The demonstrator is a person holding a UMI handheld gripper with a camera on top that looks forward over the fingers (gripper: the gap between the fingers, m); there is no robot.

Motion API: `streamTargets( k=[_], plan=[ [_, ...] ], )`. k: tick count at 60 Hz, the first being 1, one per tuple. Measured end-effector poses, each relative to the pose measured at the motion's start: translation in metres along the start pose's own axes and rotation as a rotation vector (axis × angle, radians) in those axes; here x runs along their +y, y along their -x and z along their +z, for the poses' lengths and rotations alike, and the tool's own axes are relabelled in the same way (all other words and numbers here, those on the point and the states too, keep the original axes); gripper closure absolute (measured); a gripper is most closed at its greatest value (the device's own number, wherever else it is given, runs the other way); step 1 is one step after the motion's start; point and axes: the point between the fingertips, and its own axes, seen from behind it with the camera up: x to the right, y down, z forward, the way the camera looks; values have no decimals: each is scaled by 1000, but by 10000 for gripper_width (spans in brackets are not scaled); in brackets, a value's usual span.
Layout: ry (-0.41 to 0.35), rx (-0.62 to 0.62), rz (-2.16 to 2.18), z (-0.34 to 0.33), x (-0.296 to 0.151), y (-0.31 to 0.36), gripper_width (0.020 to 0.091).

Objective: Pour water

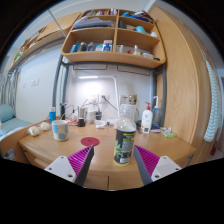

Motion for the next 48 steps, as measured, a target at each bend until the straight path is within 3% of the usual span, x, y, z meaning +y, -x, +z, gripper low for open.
streamTargets(
  k=[11,17,25,30,38,48],
  plan=[
    [17,13,30,52,3,-30,296],
    [11,1,54,73,-3,-34,342],
    [-11,-19,61,89,-12,-34,481],
    [-34,-15,38,95,-16,-36,650],
    [-64,-24,4,98,-18,-31,687],
    [-103,-20,-49,100,-23,-25,820]
  ],
)
